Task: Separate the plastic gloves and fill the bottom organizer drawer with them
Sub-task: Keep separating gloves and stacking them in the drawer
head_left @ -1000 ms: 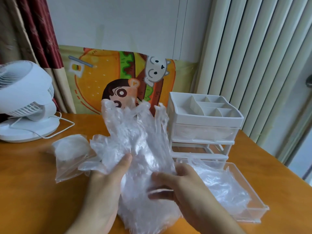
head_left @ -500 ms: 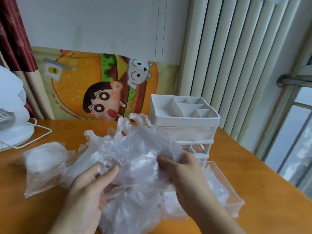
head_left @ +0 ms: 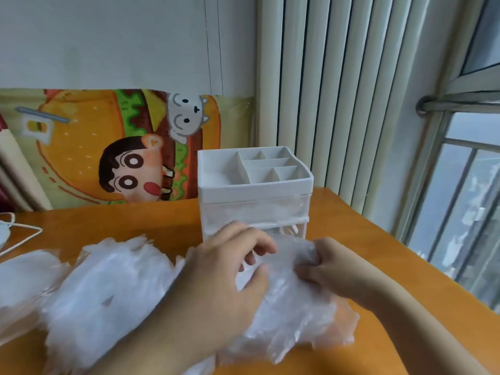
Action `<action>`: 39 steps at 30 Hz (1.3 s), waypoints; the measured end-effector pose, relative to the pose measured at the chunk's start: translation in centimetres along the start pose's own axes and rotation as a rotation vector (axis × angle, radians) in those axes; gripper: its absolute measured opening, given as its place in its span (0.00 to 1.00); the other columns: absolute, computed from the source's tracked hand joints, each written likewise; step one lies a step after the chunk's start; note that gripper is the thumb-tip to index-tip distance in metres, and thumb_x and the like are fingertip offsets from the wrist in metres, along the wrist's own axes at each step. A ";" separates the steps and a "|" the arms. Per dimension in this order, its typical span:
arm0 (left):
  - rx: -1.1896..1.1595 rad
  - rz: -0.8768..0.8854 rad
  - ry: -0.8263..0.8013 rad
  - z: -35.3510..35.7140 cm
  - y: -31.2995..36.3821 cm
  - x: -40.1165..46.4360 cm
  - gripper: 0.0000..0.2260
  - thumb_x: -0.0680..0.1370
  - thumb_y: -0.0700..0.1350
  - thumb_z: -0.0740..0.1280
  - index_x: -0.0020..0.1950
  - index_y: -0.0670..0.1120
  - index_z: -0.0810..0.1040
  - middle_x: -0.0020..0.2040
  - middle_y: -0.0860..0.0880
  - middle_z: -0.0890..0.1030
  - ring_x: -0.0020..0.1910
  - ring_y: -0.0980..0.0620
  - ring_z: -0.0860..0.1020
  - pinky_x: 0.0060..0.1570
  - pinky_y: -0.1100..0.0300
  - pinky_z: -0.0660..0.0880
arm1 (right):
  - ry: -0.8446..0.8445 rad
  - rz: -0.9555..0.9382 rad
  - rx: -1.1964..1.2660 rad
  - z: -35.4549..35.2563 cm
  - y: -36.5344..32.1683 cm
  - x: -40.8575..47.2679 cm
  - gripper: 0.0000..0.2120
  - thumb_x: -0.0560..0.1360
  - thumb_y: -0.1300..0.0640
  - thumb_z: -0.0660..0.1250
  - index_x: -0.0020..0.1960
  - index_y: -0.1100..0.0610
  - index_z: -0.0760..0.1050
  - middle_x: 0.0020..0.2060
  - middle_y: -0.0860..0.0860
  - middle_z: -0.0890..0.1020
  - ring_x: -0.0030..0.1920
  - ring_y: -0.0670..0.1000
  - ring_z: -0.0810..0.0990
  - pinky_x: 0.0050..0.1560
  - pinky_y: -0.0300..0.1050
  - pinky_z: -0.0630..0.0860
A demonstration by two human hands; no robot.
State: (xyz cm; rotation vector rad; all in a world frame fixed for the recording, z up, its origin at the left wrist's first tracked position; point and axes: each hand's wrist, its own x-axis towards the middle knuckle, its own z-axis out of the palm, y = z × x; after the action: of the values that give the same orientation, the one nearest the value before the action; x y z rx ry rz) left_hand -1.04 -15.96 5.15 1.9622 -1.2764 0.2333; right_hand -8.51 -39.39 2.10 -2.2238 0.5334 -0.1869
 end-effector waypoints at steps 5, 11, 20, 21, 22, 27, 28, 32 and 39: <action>0.314 -0.328 -0.526 6.2 -1.1 3.4 0.30 0.77 0.65 0.65 0.76 0.62 0.60 0.71 0.59 0.62 0.61 0.55 0.75 0.51 0.55 0.75 | 0.016 -0.075 -0.148 -0.1 0.5 0.2 0.11 0.76 0.67 0.65 0.36 0.59 0.74 0.27 0.51 0.78 0.24 0.48 0.76 0.24 0.39 0.71; 0.363 -0.484 -0.672 8.5 -1.6 3.8 0.45 0.73 0.69 0.68 0.82 0.59 0.48 0.80 0.55 0.57 0.69 0.49 0.73 0.58 0.53 0.77 | 0.186 -0.195 -0.346 0.2 1.7 0.6 0.16 0.78 0.60 0.63 0.34 0.53 0.65 0.32 0.50 0.77 0.34 0.54 0.78 0.28 0.49 0.70; 0.440 -0.578 -0.782 8.7 -0.8 4.8 0.49 0.73 0.68 0.70 0.83 0.49 0.50 0.48 0.52 0.82 0.44 0.54 0.82 0.40 0.56 0.79 | 0.248 -0.034 -0.512 1.3 3.2 2.1 0.16 0.76 0.64 0.66 0.34 0.54 0.66 0.40 0.51 0.70 0.48 0.54 0.74 0.31 0.39 0.61; 0.454 -0.575 -0.793 8.8 -0.9 5.0 0.48 0.72 0.67 0.70 0.83 0.48 0.53 0.49 0.52 0.82 0.45 0.53 0.82 0.43 0.55 0.81 | 0.243 -0.028 -0.519 1.5 3.1 2.0 0.15 0.76 0.64 0.67 0.34 0.53 0.66 0.40 0.51 0.70 0.48 0.55 0.75 0.31 0.39 0.61; 0.456 -0.577 -0.797 8.8 -0.9 5.1 0.47 0.72 0.67 0.71 0.82 0.48 0.56 0.51 0.52 0.82 0.46 0.53 0.82 0.46 0.55 0.82 | 0.248 -0.028 -0.530 1.6 3.0 2.0 0.13 0.76 0.65 0.67 0.36 0.54 0.68 0.40 0.51 0.70 0.48 0.55 0.75 0.30 0.39 0.61; 0.361 -0.503 -0.734 9.9 -2.0 4.8 0.24 0.71 0.62 0.69 0.62 0.51 0.77 0.47 0.52 0.83 0.45 0.52 0.81 0.46 0.52 0.83 | 0.402 -0.116 -0.579 1.5 0.9 0.9 0.18 0.74 0.63 0.74 0.56 0.51 0.69 0.48 0.48 0.71 0.43 0.48 0.71 0.33 0.36 0.67; 0.337 -0.462 -0.724 10.0 -2.1 4.7 0.15 0.72 0.58 0.68 0.54 0.53 0.79 0.43 0.51 0.83 0.43 0.51 0.82 0.45 0.50 0.84 | 0.414 -0.176 -0.541 1.7 0.2 0.6 0.16 0.75 0.64 0.72 0.56 0.51 0.70 0.48 0.47 0.72 0.44 0.47 0.72 0.34 0.36 0.70; 0.288 -0.470 -0.701 9.9 -1.8 4.3 0.18 0.75 0.55 0.67 0.58 0.44 0.75 0.45 0.44 0.79 0.41 0.47 0.81 0.37 0.56 0.75 | 0.191 -0.209 -0.463 3.7 -0.5 0.0 0.11 0.78 0.58 0.66 0.60 0.54 0.78 0.56 0.49 0.79 0.55 0.53 0.79 0.52 0.47 0.83; 0.238 -0.590 -0.742 7.6 -1.0 3.8 0.40 0.75 0.58 0.71 0.82 0.52 0.55 0.67 0.52 0.75 0.54 0.55 0.79 0.52 0.60 0.79 | -0.144 -0.130 -0.463 4.5 0.6 0.4 0.31 0.78 0.51 0.68 0.79 0.38 0.64 0.73 0.48 0.68 0.75 0.55 0.64 0.66 0.52 0.74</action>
State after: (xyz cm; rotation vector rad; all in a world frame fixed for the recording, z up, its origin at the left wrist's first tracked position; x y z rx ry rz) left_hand -0.22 -23.63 1.37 2.6578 -1.0363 -0.7254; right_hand -7.01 -36.78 -1.32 -2.6994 0.3801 0.0363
